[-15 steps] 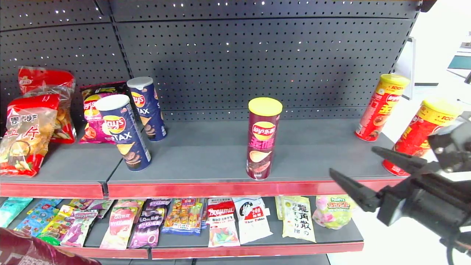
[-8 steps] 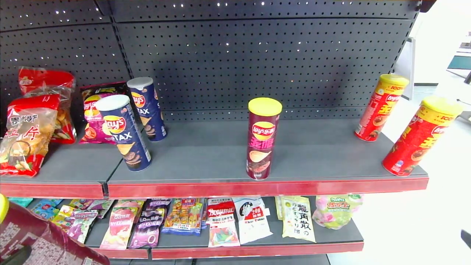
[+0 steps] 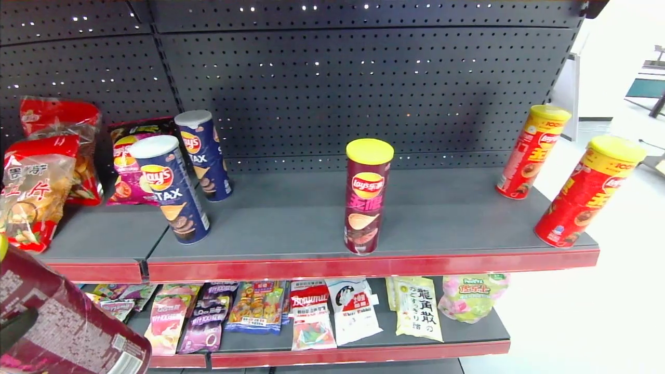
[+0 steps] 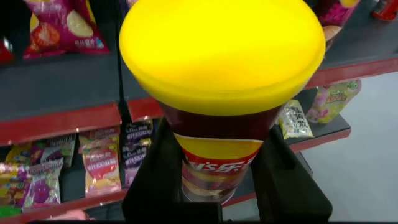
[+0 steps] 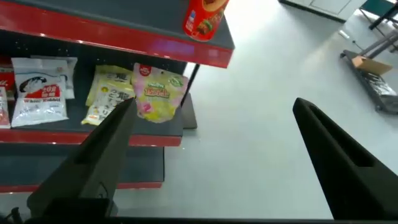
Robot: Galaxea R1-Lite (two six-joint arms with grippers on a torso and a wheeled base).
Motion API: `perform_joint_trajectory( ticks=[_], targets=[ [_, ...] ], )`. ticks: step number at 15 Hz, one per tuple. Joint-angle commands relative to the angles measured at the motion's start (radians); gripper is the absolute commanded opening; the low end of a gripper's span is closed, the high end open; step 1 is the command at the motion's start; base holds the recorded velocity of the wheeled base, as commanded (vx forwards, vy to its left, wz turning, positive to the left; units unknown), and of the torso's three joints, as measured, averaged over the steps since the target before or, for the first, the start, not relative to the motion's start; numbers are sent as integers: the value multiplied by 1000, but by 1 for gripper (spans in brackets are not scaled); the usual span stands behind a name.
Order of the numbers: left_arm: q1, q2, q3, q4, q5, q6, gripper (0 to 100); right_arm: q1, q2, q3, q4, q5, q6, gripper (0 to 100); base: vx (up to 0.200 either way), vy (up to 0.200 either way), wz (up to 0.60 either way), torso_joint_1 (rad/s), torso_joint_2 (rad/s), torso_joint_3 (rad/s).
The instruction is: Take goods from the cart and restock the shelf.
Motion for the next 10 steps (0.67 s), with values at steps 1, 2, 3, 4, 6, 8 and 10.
perform_joint_trajectory(
  ticks=[1, 2, 3, 4, 6, 8, 10],
  targets=[
    [2, 54, -31, -11, 1, 14, 0, 0, -25, 21, -1, -1, -1, 100, 0, 0, -600, 7, 2, -2],
    [2, 62, -39, -23, 1, 16, 0, 0, -30, 24, -1, 4, -1, 100, 0, 0, -600, 2, 2, -2],
    [3, 80, -50, -37, 4, 16, 0, 0, -31, 27, -1, 7, -1, 100, 0, 0, 0, 0, 0, 0],
    [5, 94, -64, -45, 12, 16, 0, 2, -34, 28, -1, 8, 1, 100, 0, 0, 0, 0, 0, 0],
    [6, 157, -111, -48, 41, 16, 0, 5, -65, 57, -2, 13, 4, 100, 0, 0, 0, 0, 0, 0],
    [5, 261, -148, -92, 41, 31, 0, 21, -146, 128, -11, 20, 14, 100, 0, 0, 0, 0, 0, 0],
    [-9, 403, -157, -224, 26, 60, 0, 21, -146, 166, -83, 28, 96, 100, 0, 0, 0, 0, 0, 0]
  ],
)
